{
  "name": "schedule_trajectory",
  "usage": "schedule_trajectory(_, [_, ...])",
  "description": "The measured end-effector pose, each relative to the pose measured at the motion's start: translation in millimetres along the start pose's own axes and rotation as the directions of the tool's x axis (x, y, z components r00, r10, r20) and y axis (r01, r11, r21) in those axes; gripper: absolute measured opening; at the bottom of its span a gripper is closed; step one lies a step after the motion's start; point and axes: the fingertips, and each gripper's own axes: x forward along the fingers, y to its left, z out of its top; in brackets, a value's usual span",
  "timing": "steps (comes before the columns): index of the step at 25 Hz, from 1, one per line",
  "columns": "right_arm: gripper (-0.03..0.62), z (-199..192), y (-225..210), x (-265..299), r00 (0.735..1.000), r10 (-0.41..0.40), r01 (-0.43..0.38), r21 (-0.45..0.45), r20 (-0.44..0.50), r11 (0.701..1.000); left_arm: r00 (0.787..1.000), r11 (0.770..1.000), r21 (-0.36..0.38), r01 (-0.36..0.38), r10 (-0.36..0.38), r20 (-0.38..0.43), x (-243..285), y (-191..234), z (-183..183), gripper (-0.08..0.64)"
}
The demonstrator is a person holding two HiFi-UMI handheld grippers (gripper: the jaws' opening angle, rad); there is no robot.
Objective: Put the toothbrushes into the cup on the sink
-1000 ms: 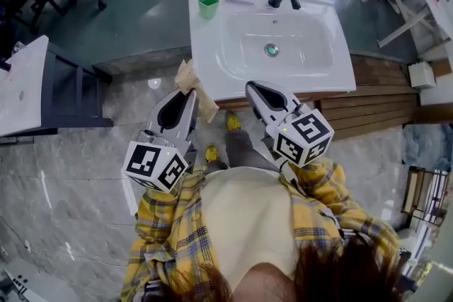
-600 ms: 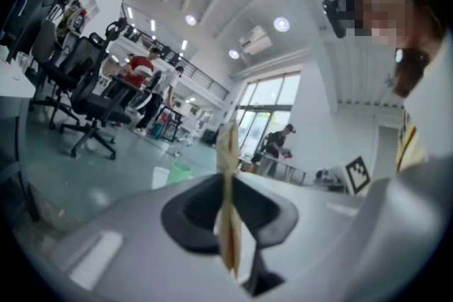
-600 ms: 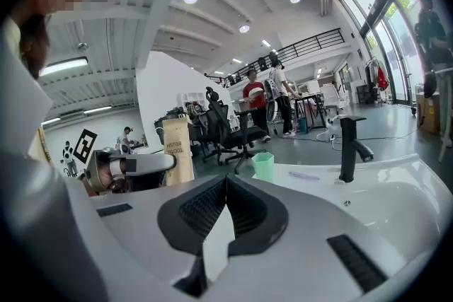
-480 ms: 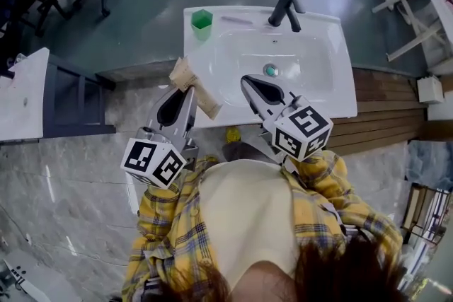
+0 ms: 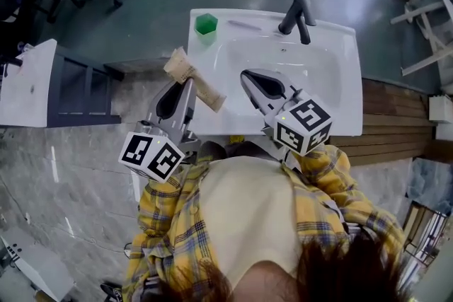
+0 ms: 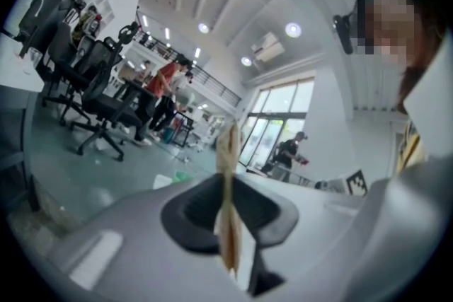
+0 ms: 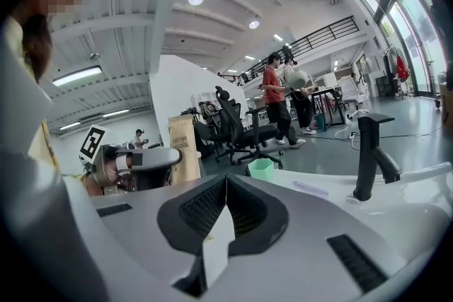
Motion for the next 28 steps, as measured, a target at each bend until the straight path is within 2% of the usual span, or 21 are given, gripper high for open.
schedule_trajectory(7, [0.015,6.8,0.0,17.3,0.999,0.041,-0.041,-0.010,-0.002,0.999,1.000,1.000,-0.017,0.002,-0.001,0.016,9.0,13.0,10.0,0.034])
schedule_trajectory(14, [0.015,18.9,11.9,37.1,0.999,0.036,-0.036,-0.029,0.008,0.999,0.998,0.994,-0.096,0.059,-0.056,0.035,12.0,33.6,27.3,0.034])
schedule_trajectory(19, [0.015,22.4,24.1,48.0,0.999,0.046,-0.046,-0.039,0.008,0.998,0.994,0.986,-0.126,0.105,-0.101,0.036,13.2,43.0,35.2,0.034])
schedule_trajectory(28, [0.017,29.9,37.8,57.2,0.998,0.055,-0.055,-0.058,0.011,0.997,0.980,0.976,-0.096,0.195,-0.197,-0.020,19.8,37.7,28.5,0.034])
